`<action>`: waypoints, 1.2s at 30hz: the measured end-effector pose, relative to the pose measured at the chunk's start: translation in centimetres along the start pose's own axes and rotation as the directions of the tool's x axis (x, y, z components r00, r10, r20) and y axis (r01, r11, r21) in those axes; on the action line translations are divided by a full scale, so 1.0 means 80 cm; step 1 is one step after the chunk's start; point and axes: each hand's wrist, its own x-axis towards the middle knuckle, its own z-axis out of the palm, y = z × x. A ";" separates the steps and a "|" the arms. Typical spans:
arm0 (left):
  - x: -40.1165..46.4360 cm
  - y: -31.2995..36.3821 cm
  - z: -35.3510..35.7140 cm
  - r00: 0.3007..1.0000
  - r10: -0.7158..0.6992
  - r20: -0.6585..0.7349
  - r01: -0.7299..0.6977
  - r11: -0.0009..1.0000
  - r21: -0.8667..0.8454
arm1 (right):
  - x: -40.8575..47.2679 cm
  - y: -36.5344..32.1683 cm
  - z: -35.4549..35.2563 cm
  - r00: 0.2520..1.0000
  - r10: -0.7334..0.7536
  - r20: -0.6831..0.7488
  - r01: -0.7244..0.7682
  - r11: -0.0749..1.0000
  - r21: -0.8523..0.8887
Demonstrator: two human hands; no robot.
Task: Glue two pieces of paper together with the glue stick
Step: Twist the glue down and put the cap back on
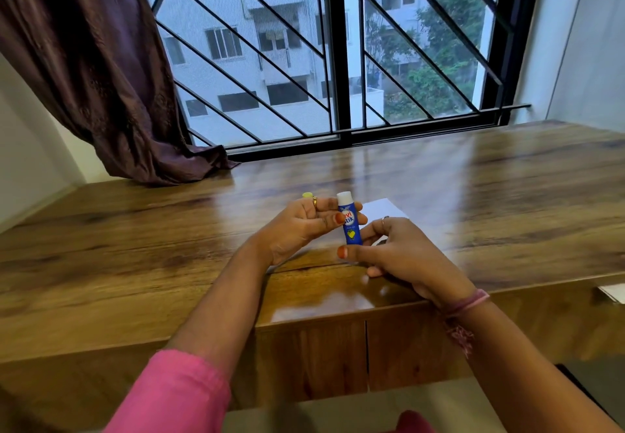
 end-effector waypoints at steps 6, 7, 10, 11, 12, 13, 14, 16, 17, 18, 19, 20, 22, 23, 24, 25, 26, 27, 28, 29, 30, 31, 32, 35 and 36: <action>0.000 0.002 -0.001 1.000 0.005 -0.007 -0.005 0.999 -0.041 | -0.003 -0.003 0.000 1.000 -0.021 0.001 0.021 1.000 -0.001; 0.000 0.002 -0.002 1.000 0.004 -0.015 -0.004 0.999 -0.046 | -0.004 -0.003 -0.001 0.999 -0.017 0.034 0.016 1.000 0.025; 0.000 0.000 -0.004 1.000 0.007 -0.015 -0.007 0.999 -0.040 | -0.005 -0.004 -0.003 0.995 -0.001 0.103 -0.008 0.996 0.087; 0.000 0.000 -0.004 1.000 0.009 -0.008 -0.009 0.999 -0.032 | -0.005 -0.004 -0.003 0.995 -0.001 0.098 -0.008 0.996 0.093; -0.001 0.000 -0.004 1.000 0.011 -0.002 -0.011 1.000 -0.025 | -0.005 -0.004 -0.003 0.996 -0.001 0.085 -0.007 0.996 0.092; -0.001 0.001 -0.003 1.000 0.013 0.004 -0.013 1.000 -0.018 | -0.004 -0.003 -0.003 0.998 -0.001 0.065 -0.004 0.997 0.083; -0.001 0.001 -0.003 1.000 0.014 0.008 -0.014 1.000 -0.011 | -0.003 -0.003 -0.002 0.999 0.000 0.036 -0.002 0.998 0.055; 0.000 0.001 -0.001 1.000 0.016 0.007 -0.016 1.000 -0.005 | -0.001 -0.001 0.000 0.999 -0.009 -0.031 0.007 0.999 -0.048; 0.000 0.001 0.000 1.000 0.015 0.003 -0.015 1.000 -0.009 | 0.000 -0.001 0.000 0.999 -0.015 -0.052 0.011 0.997 -0.082; 0.000 0.001 0.000 1.000 0.014 -0.001 -0.014 1.000 -0.015 | 0.000 -0.001 0.001 0.998 -0.019 -0.059 0.014 0.996 -0.086; 0.000 0.001 0.001 1.000 0.014 -0.004 -0.014 1.000 -0.019 | 0.001 0.000 0.000 0.998 -0.022 -0.050 0.018 0.997 -0.073; 0.000 0.002 0.001 1.000 0.017 -0.007 -0.017 1.000 -0.022 | 0.000 -0.001 0.000 0.999 -0.025 -0.027 0.023 0.998 -0.059; 0.000 0.003 0.000 1.000 0.020 -0.011 -0.021 0.999 -0.031 | -0.001 -0.002 -0.002 0.998 -0.018 0.059 0.019 1.000 -0.010; -0.001 0.003 0.000 1.000 0.018 -0.013 -0.018 0.999 -0.033 | -0.001 -0.002 -0.003 0.994 -0.009 0.106 0.005 0.999 0.032; -0.001 0.003 -0.001 1.000 0.015 -0.013 -0.016 0.999 -0.029 | -0.002 -0.002 -0.003 0.990 -0.002 0.140 -0.008 0.998 0.067; -0.001 0.003 -0.001 1.000 0.014 -0.011 -0.015 1.000 -0.019 | -0.001 -0.002 -0.004 0.988 -0.003 0.153 -0.010 0.996 0.083; -0.001 0.004 -0.001 1.000 0.014 -0.009 -0.014 1.000 -0.008 | -0.001 -0.001 -0.004 0.989 -0.007 0.147 -0.007 0.996 0.089; -0.001 0.004 0.000 1.000 0.013 -0.007 -0.013 1.000 0.001 | 0.000 -0.001 -0.004 0.992 -0.008 0.127 -0.003 0.996 0.085; -0.001 0.004 0.000 1.000 0.011 -0.006 -0.011 1.000 0.005 | 0.000 -0.001 -0.004 0.995 -0.004 0.100 -0.004 0.997 0.072; -0.001 0.004 0.001 1.000 0.009 -0.005 -0.009 1.000 0.009 | 0.001 0.000 -0.004 0.998 0.004 0.070 -0.007 0.999 0.049; -0.001 0.003 0.002 1.000 0.009 -0.005 -0.009 1.000 0.014 | 0.002 0.000 -0.003 0.999 0.010 0.038 -0.010 1.000 0.016; -0.001 0.003 0.002 1.000 0.011 -0.004 -0.011 1.000 0.019 | 0.002 0.001 -0.002 1.000 0.007 0.008 -0.007 1.000 -0.025; -0.001 0.002 0.002 1.000 0.014 -0.002 -0.013 1.000 0.020 | 0.002 0.001 0.000 1.000 -0.003 -0.020 0.001 0.998 -0.066; 0.000 0.003 0.004 1.000 0.016 0.001 -0.016 1.000 -0.001 | 0.001 0.004 0.002 0.997 -0.045 -0.061 0.037 0.992 -0.123; 0.001 0.003 0.003 1.000 0.012 -0.003 -0.012 1.000 -0.012 | 0.001 0.005 0.002 0.997 -0.058 -0.059 0.050 0.990 -0.130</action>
